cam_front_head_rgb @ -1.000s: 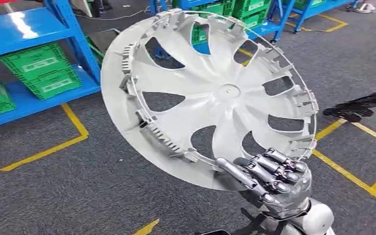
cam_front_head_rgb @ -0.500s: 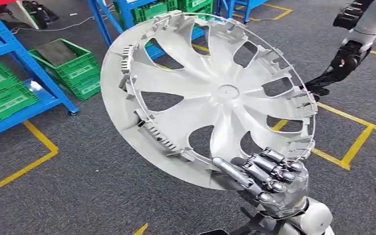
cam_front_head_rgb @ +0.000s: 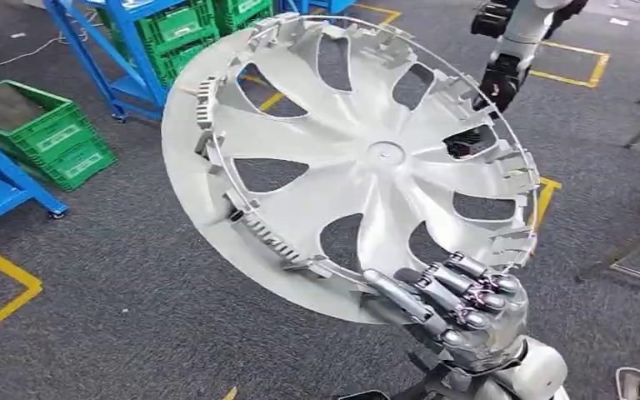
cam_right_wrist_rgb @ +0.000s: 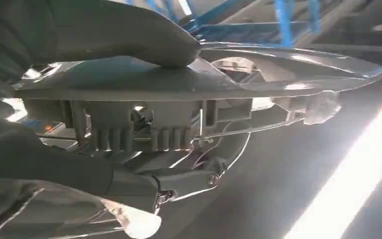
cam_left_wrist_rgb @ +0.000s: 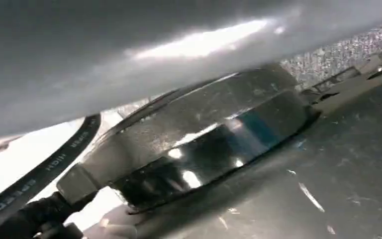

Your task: Take the parts from the cabinet and place them on the table.

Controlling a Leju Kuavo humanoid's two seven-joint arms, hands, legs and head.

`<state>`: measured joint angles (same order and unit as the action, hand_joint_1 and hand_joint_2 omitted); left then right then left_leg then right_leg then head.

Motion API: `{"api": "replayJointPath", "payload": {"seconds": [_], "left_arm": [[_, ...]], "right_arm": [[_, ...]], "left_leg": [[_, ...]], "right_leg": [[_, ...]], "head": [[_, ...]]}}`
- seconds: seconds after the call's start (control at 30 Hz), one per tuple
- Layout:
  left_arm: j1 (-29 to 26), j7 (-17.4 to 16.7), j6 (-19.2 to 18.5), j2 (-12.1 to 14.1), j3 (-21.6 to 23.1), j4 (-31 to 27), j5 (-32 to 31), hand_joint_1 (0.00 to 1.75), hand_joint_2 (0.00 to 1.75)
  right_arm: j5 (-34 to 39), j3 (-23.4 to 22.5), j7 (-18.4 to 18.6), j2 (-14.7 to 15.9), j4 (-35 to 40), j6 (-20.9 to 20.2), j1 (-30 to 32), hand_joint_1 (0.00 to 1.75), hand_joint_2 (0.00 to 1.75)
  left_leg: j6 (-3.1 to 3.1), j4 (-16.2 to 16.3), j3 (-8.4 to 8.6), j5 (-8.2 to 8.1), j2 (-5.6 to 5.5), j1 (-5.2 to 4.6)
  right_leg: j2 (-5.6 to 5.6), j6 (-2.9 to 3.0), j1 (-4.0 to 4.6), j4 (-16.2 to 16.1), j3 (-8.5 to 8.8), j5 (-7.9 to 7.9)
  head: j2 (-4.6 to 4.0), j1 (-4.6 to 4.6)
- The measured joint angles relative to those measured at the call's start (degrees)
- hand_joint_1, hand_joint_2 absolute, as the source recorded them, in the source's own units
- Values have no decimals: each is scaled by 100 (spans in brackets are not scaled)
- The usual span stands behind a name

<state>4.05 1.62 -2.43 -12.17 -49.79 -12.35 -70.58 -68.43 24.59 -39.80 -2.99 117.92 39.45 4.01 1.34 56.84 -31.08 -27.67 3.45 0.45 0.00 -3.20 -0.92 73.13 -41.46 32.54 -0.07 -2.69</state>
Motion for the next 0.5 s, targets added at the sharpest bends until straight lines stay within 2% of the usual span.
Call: {"api": "replayJointPath", "payload": {"seconds": [0.07, 0.1, 0.13, 0.17, 0.23, 0.27, 0.3, 0.33, 0.37, 0.4, 0.43, 0.47, 0.5], "left_arm": [[15, 0, 0, -9, 0, 0, 0, 0, 0], [18, 0, 0, -11, 0, 0, 0, 0, 0], [16, 0, -2, -7, 0, 0, 2, 0, 0], [16, 0, -7, -7, 0, 0, 2, 0, 0], [18, 0, -20, -7, 0, 0, 20, 0, 0], [23, 0, -22, -9, 0, 0, 22, 0, 0], [33, 0, -22, -11, 0, 0, 26, 0, 0], [29, 0, -28, -11, 0, 0, 37, 0, 0], [24, 0, -31, -11, 0, 0, 37, 0, 0], [16, 0, -33, -11, 0, 0, 42, 0, 0], [0, 0, -33, -9, 0, 0, 44, 0, 0], [-14, -2, -33, -7, 0, 0, 46, 0, 0], [-25, -4, -33, -2, 0, 0, 46, 0, 0]], "right_arm": [[2, 0, 2, 0, 0, -2, 11, 175, 175], [2, 0, 0, 0, 0, 0, 7, 175, 175], [2, 0, 0, -2, 0, 0, 4, 175, 175], [9, 0, 0, -2, 0, 0, 0, 175, 175], [11, 0, 0, -2, 0, 0, 6, 175, 175], [20, 0, 0, -2, 2, 0, 4, 175, 175], [22, 0, 0, -2, 2, 0, 17, 175, 175], [31, 0, 0, -2, 0, -2, 6, 175, 175], [33, 2, 0, -7, 0, -2, 3, 175, 175], [33, 2, -2, -9, 0, -2, 6, 175, 175], [31, 2, -2, -9, 0, -2, 5, 175, 175], [28, 2, -2, -9, -2, -2, 9, 175, 175], [28, 2, -2, -9, -2, -2, 11, 175, 175]], "left_leg": [[-19, 3, 20, -16, 127, -2], [-44, 11, 46, -33, 176, -17], [-77, 20, 41, -52, 220, -71], [-102, 32, 44, -49, 261, -71], [-126, 28, 64, -45, 367, -65], [-160, 34, 74, -60, 433, -60], [-212, 90, 61, -151, 273, -26], [-227, 308, -26, -331, -26, -20], [-233, 753, -209, -592, -207, -9], [-237, 1266, -434, -819, -282, -4], [-238, 1722, -642, -983, -302, -7], [-239, 1908, -733, -989, -306, -7], [-231, 1834, -708, -858, -313, -6]], "right_leg": [[-112, 23, 2, -965, 561, -432], [-365, 37, 16, -1479, 855, -530], [-549, 97, 79, -1567, 952, -454], [-421, 148, 70, -1572, 924, -491], [-309, 186, 80, -1556, 890, -494], [-236, 230, 69, -1579, 883, -521], [-185, 277, 27, -1607, 896, -553], [-118, 301, 23, -1608, 885, -567], [-62, 325, 22, -1608, 868, -580], [21, 335, 25, -1608, 857, -587], [111, 341, 29, -1603, 849, -591], [198, 341, 31, -1599, 850, -592], [285, 339, 30, -1594, 855, -593]], "head": [[0, -4], [0, -6], [0, -4], [0, 20], [0, 15], [0, 13], [0, 15], [0, 39], [0, 55], [0, 64], [0, 65], [0, 64], [0, 61]]}}
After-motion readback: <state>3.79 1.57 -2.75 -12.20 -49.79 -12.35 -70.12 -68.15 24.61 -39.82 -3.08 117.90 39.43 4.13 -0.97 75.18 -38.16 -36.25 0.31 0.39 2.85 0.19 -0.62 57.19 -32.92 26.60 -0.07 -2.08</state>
